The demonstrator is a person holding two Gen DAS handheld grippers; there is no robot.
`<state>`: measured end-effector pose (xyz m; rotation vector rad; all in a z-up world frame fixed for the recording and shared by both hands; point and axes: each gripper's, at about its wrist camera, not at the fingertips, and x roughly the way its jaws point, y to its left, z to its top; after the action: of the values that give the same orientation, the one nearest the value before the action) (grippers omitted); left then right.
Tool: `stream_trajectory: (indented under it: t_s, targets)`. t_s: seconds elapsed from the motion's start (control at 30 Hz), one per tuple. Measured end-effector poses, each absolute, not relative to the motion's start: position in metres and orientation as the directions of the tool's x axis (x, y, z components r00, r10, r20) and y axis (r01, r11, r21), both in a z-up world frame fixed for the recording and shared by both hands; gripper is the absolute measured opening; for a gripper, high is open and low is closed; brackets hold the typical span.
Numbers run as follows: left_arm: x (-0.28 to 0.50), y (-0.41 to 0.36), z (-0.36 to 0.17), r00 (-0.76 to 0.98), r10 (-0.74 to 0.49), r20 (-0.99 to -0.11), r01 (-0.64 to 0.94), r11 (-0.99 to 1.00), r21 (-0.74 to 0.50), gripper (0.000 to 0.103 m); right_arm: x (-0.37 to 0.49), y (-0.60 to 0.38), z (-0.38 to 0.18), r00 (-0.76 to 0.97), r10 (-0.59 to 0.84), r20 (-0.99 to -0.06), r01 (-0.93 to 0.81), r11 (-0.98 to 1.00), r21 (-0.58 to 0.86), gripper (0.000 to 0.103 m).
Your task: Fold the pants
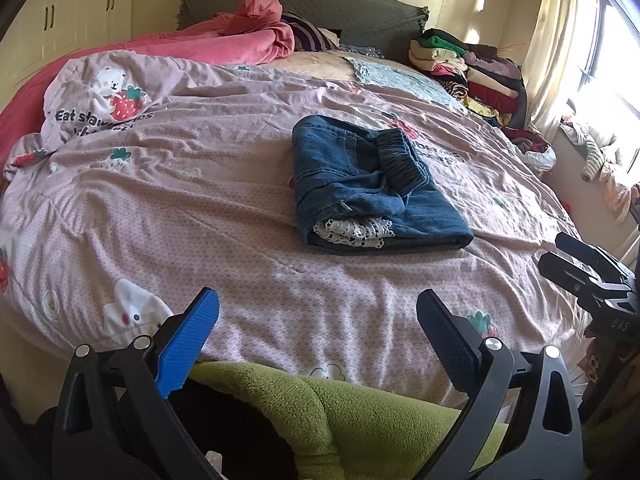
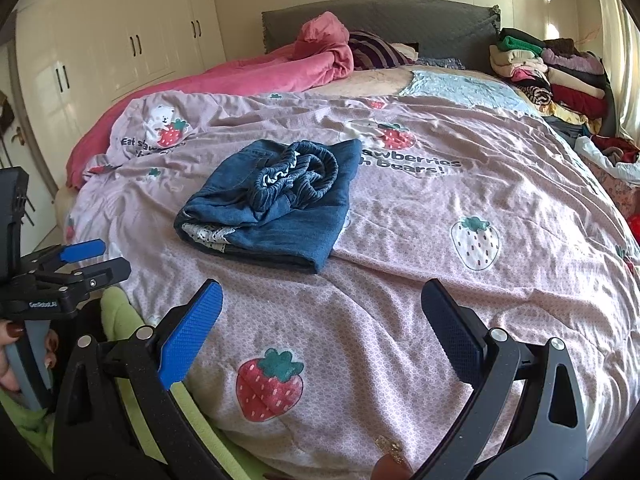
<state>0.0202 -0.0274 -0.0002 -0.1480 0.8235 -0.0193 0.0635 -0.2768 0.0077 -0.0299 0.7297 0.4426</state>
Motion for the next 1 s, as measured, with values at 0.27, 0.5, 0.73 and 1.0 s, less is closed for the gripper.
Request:
stream_trajectory:
  t_s: [0.27,0.5,0.73,1.0]
  targets:
    - [0.0193,-0.0258,0.0000,0.670,-0.056,-0.740,-0.050,0.992,-0.120,0.099,0.0634,-0.2769,0.0097,0.659,0.380,-0.650,-0.400,0.908,0.125,0.094]
    - [0.0205,-0.0280,-0.0008,0.663,-0.056,-0.747,-0.045,0.992,-0.114,0.099,0.0635,-0.2772,0.0106,0.658,0.379,-0.650,-0.401,0.908,0.123,0.094]
    - [0.0196,-0.0285,-0.0001,0.663,-0.064,-0.746,-0.041,0.992,-0.121,0.099,0.0630,-0.2765,0.0103,0.659,0.380,-0.649,-0.402,0.907,0.123,0.094]
    - [0.0194,-0.0283,0.0004,0.663,-0.062,-0.746,-0.041,0.992,-0.119,0.099,0.0633,-0.2770,0.0115,0.659,0.380,-0.649,-0.403,0.907,0.121,0.094]
